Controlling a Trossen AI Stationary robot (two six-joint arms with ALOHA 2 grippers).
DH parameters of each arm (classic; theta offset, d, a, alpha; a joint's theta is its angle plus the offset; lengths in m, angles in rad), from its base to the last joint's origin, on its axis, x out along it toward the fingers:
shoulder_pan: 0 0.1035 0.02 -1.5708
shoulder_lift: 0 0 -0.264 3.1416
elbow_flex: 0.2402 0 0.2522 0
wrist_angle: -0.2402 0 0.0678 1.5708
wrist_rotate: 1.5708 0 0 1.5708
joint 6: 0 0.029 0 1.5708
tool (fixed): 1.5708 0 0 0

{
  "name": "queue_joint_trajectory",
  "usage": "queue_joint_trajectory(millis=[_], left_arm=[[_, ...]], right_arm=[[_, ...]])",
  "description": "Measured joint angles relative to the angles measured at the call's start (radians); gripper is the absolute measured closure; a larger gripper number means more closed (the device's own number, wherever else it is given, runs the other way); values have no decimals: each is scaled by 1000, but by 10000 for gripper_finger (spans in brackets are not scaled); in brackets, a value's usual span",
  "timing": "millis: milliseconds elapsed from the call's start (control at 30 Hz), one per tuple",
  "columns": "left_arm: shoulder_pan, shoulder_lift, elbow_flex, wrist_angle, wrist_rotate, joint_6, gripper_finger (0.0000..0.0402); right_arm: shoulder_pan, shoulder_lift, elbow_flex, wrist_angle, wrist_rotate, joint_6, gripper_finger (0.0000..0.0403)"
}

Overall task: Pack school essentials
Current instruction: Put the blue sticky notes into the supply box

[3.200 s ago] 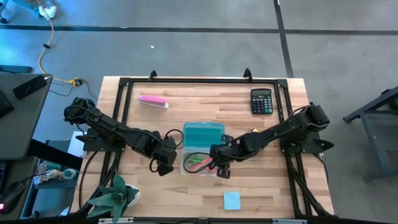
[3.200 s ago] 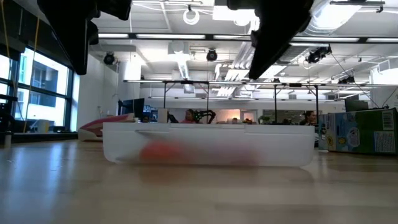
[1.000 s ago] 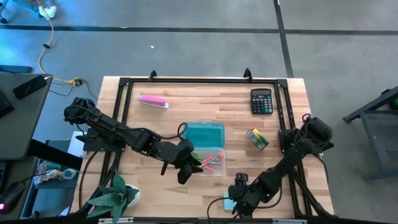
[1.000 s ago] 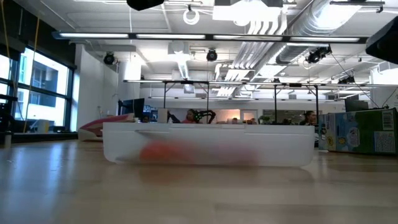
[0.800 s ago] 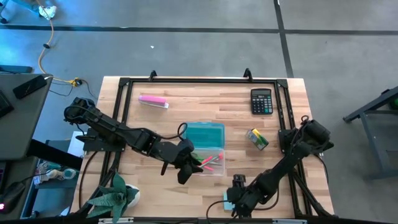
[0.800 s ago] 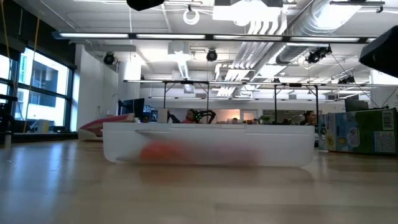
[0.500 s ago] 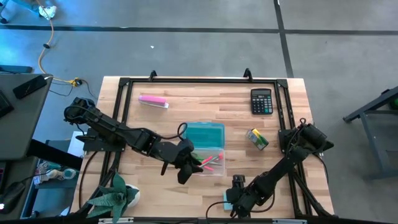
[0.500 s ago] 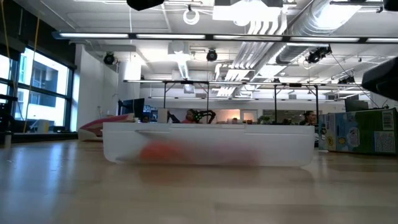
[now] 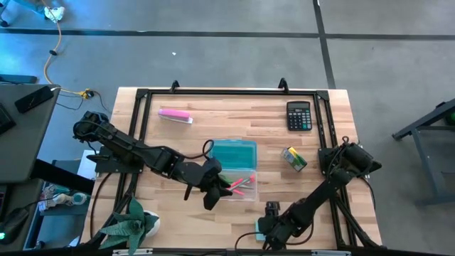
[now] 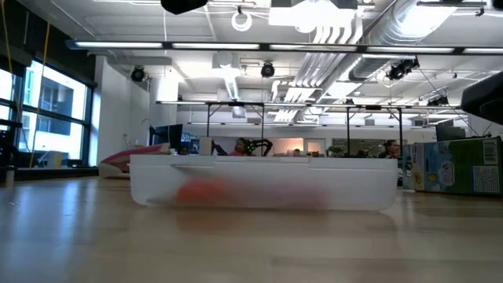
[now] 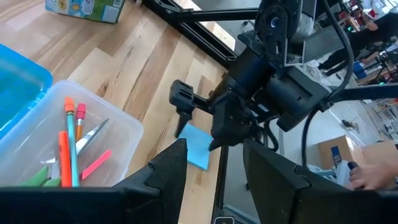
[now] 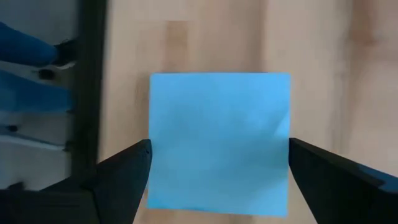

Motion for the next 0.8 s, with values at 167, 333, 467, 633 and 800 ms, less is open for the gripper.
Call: queue_joint_trajectory(millis=[167,333,467,633,800], left_arm=[[0,0,0,0,-1,64,257],[0,0,0,0,-1,111,257],[0,0,0,0,-1,111,257],[0,0,0,0,-1,111,257],[0,0,0,0,-1,111,257]], right_arm=[[4,1,16,16,-16,17,45],[12,1,16,19,-4,40,45],[15,0,16,25,-3,60,45],[15,0,16,57,-4,78,45],[15,-1,16,59,-2,84,45]])
